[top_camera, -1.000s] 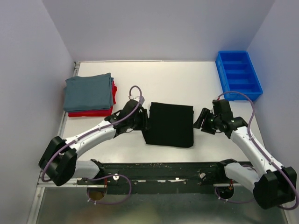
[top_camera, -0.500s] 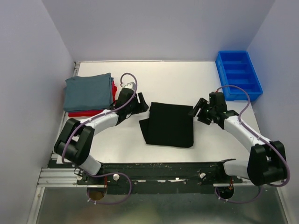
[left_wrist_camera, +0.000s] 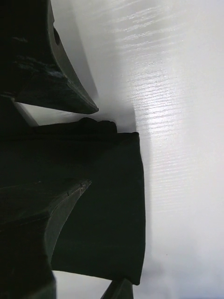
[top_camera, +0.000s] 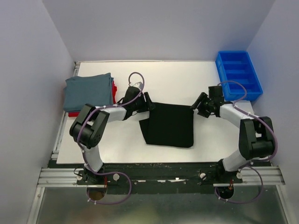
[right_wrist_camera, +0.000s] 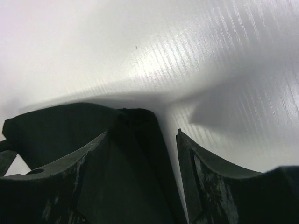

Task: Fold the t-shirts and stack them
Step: Put the neatly folded tshirt into the corner of the board with both arms

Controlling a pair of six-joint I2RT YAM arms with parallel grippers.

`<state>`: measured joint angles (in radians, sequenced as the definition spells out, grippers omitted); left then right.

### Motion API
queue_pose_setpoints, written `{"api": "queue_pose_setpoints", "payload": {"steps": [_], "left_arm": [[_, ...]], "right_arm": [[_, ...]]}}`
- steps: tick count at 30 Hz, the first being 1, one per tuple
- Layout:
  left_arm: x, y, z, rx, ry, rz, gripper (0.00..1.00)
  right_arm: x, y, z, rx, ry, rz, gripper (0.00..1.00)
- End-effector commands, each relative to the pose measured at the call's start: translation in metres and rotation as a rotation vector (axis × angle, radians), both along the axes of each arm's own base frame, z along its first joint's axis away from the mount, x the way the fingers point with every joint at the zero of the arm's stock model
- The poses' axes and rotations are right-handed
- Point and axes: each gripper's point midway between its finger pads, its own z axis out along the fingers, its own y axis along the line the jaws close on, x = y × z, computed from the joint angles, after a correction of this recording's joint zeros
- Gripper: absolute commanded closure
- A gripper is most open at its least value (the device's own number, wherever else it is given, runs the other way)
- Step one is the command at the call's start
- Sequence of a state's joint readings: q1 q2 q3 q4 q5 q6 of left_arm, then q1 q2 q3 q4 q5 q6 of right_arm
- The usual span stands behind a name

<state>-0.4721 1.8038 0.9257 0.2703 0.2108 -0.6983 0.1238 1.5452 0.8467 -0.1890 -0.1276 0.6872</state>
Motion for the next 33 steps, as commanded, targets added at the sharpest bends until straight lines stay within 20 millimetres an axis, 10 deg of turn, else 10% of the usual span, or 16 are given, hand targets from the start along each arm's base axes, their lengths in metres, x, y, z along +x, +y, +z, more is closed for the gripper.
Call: {"api": "queue_pose_setpoints", "payload": {"steps": [1,33], "left_arm": [[0.009,-0.011,0.002,-0.038,-0.007,-0.028,0.36],[0.011,-0.020,-0.033,-0.065,0.090,0.016,0.59]], "right_arm": [[0.014,0.005,-0.006,0.031,0.008,-0.001,0.35],[-0.015,0.010,-0.033,0.080,0.081,-0.006,0.43]]}}
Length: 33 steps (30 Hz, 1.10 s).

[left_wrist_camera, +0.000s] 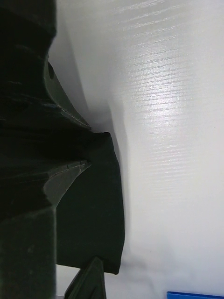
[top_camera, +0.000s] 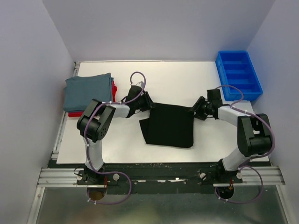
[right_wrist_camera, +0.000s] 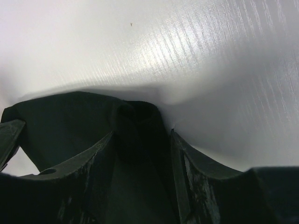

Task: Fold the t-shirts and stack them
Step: Put the neatly folded tshirt into the corner of the board with both arms

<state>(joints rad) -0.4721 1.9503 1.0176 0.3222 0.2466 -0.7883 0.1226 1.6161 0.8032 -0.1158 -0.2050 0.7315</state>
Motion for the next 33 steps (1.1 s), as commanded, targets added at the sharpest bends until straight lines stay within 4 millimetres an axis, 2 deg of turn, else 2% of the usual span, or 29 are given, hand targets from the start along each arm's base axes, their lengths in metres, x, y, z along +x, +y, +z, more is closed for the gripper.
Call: {"api": "queue_pose_setpoints", "payload": {"steps": [1,5,8,10,12,13,16,18,21,24,30,33], "left_arm": [[-0.009,0.000,-0.014,0.005,0.029,-0.006,0.59],[-0.008,-0.003,-0.015,-0.004,0.033,-0.006,0.59],[-0.006,-0.003,-0.019,-0.003,0.050,0.017,0.65],[-0.004,-0.002,-0.019,-0.007,0.050,0.032,0.76],[-0.001,-0.002,-0.018,-0.019,0.038,0.046,0.90],[0.000,-0.003,-0.016,-0.024,0.030,0.051,0.98],[0.002,0.000,-0.011,-0.003,0.003,0.049,1.00],[0.002,0.008,-0.001,0.025,-0.032,0.054,1.00],[-0.003,0.017,0.026,0.041,-0.083,0.064,1.00],[-0.009,0.028,0.052,0.055,-0.111,0.087,1.00],[-0.025,0.060,0.111,0.077,-0.179,0.151,1.00],[-0.034,0.087,0.145,0.093,-0.219,0.204,1.00]], "right_arm": [[-0.005,-0.001,-0.008,0.009,0.030,-0.014,0.44],[-0.001,0.008,-0.015,0.047,0.070,0.000,0.48],[-0.001,0.010,-0.017,0.039,0.073,0.000,0.58],[0.000,0.011,-0.015,0.029,0.062,0.008,0.73],[0.002,0.015,-0.012,0.024,0.046,0.038,0.99],[0.004,0.016,-0.010,0.014,0.043,0.052,0.99],[0.012,0.017,0.003,-0.017,0.001,0.076,0.99],[0.016,0.017,0.019,-0.026,-0.060,0.097,0.99],[0.018,0.020,0.047,-0.017,-0.158,0.135,0.99],[0.018,0.032,0.077,0.008,-0.253,0.195,0.99],[0.010,0.073,0.150,0.057,-0.451,0.345,0.99],[0.005,0.096,0.184,0.078,-0.519,0.408,0.99]]}}
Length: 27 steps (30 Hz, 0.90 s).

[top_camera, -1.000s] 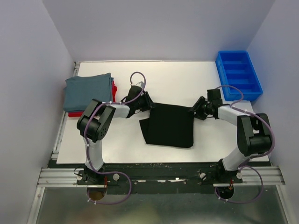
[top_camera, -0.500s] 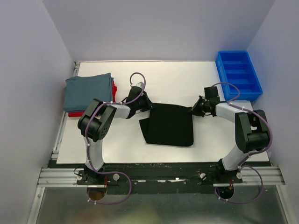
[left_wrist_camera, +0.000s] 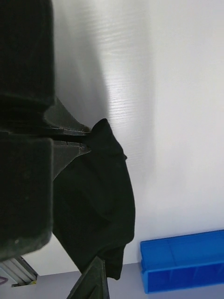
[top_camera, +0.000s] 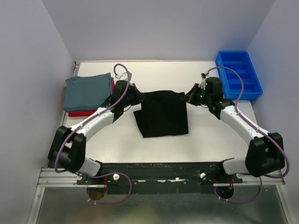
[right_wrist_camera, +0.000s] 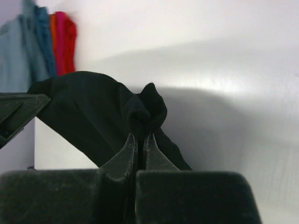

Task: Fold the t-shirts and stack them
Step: Put the neatly folded tshirt into the corner of the board with both arms

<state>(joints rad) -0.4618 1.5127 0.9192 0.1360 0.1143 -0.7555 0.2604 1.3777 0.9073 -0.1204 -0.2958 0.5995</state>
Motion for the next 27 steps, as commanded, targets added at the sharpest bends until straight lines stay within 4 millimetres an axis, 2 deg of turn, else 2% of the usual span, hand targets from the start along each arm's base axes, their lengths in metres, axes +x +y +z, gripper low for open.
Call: {"api": "queue_pose_setpoints", "payload": {"steps": [1,3,7,12,14,17,21,22,23,25,27], "left_arm": [[-0.013,0.054,0.039,0.082,-0.040,0.122,1.00],[-0.017,0.079,0.062,0.114,-0.072,0.183,1.00],[-0.027,0.131,0.114,0.193,-0.155,0.305,1.00],[-0.042,0.202,0.169,0.321,-0.221,0.494,1.00],[-0.045,0.230,0.187,0.346,-0.236,0.565,1.00],[-0.047,0.264,0.201,0.388,-0.234,0.652,1.00],[-0.048,0.311,0.213,0.479,-0.169,0.778,1.00],[-0.048,0.326,0.213,0.494,-0.150,0.821,1.00],[-0.047,0.334,0.214,0.499,-0.145,0.841,1.00],[-0.047,0.355,0.215,0.497,-0.132,0.896,1.00],[-0.044,0.369,0.215,0.479,-0.133,0.912,1.00]], "right_arm": [[-0.001,0.039,0.071,0.041,-0.170,0.141,0.99],[-0.003,0.056,0.095,0.059,-0.210,0.183,0.99],[-0.008,0.103,0.148,0.125,-0.289,0.282,0.99],[-0.013,0.168,0.195,0.185,-0.345,0.397,0.99],[-0.012,0.192,0.207,0.198,-0.360,0.427,0.99],[-0.016,0.226,0.224,0.226,-0.377,0.483,0.99],[-0.014,0.269,0.236,0.240,-0.436,0.540,0.99],[-0.014,0.276,0.248,0.249,-0.465,0.545,0.99],[-0.011,0.285,0.239,0.239,-0.455,0.549,0.99],[-0.010,0.299,0.245,0.253,-0.472,0.564,0.99],[-0.007,0.311,0.246,0.262,-0.480,0.574,0.99]]}}
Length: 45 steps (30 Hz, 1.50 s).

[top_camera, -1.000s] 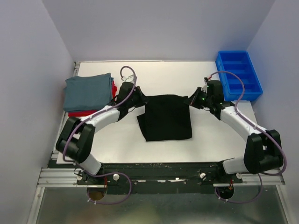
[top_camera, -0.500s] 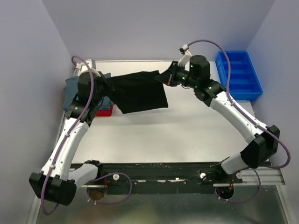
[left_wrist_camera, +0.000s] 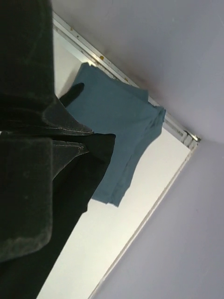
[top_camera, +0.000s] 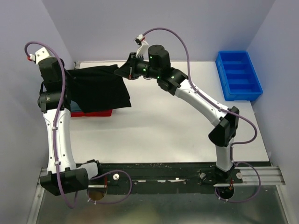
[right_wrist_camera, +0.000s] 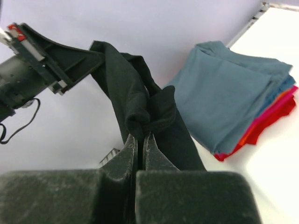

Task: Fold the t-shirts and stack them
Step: Put the neatly folded tshirt into the corner of the board with both arms

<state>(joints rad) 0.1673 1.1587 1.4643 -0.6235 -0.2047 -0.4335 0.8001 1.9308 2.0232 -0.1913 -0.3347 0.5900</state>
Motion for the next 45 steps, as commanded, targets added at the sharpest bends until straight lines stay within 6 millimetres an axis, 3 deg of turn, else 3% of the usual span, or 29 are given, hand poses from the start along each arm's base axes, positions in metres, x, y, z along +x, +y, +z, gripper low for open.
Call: {"api": "queue_pose_setpoints", "payload": {"steps": [1,11,19,35,45], "left_arm": [[-0.010,0.054,-0.003,0.031,0.037,0.143,1.00],[-0.003,0.102,-0.010,0.043,0.076,0.219,1.00],[-0.001,0.125,-0.009,0.049,0.109,0.229,1.00],[0.042,0.137,-0.019,-0.025,0.082,0.178,1.00],[0.065,0.141,-0.023,-0.069,0.065,0.160,1.00]], "right_arm": [[0.009,0.017,0.014,0.016,-0.046,0.004,0.99],[0.020,0.060,-0.012,0.036,-0.043,0.022,0.99],[0.028,0.086,-0.034,0.075,-0.023,0.030,0.99],[0.053,0.104,-0.061,0.095,-0.031,-0.020,0.99],[0.067,0.108,-0.060,0.135,-0.083,-0.051,0.99]]}}
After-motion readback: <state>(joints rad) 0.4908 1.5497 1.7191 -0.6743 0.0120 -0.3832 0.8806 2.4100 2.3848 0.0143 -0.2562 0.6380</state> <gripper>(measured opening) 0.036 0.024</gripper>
